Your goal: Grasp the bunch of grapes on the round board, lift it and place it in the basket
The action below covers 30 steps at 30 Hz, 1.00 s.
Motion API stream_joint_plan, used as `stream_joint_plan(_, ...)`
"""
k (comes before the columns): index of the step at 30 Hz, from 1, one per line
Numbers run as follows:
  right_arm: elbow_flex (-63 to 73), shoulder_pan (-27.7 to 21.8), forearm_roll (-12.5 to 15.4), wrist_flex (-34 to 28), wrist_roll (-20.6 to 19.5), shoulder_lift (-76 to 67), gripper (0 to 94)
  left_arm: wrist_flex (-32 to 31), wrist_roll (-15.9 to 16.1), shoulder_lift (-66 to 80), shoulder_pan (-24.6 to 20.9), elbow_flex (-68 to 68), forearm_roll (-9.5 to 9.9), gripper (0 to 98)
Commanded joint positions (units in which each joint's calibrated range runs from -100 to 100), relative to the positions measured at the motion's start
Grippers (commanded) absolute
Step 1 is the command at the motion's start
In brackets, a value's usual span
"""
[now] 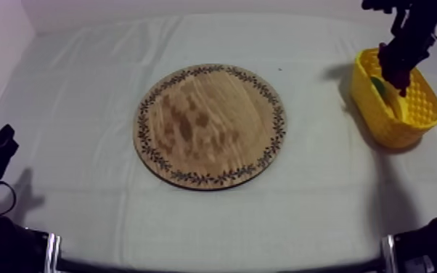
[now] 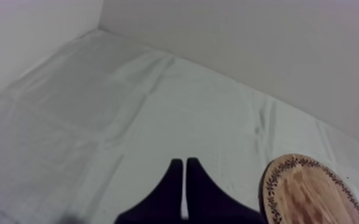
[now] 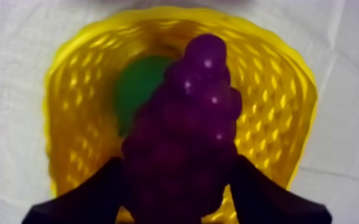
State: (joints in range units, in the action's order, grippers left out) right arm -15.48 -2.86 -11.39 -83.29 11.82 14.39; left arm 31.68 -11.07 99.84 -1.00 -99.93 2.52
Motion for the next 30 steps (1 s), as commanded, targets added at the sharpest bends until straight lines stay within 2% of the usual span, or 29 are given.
stream_joint_plan(1,0.12,-0.24,-0.01,0.09,-0.11,1.23,50.6,0.00,0.01,-0.02,0.02,0.04,-0.01,0.0)
stream_joint_plan(7,-0.93,-0.79,-0.45,1.54,-0.63,2.86,66.1,0.00,0.01,-0.02,0.02,0.04,-0.01,0.0)
stream_joint_plan(11,-1.68,-0.94,-0.64,1.89,-0.54,1.91,70.1,0.00,0.01,-0.02,0.02,0.04,-0.01,0.0)
stream_joint_plan(24,-7.89,0.49,-0.52,3.72,0.35,-12.79,35.5,0.00,0.01,-0.02,0.02,0.04,-0.01,0.0)
stream_joint_plan(30,-19.75,3.40,-4.71,11.18,-6.88,-22.88,24.5,0.00,0.01,-0.02,0.02,0.04,-0.01,0.0)
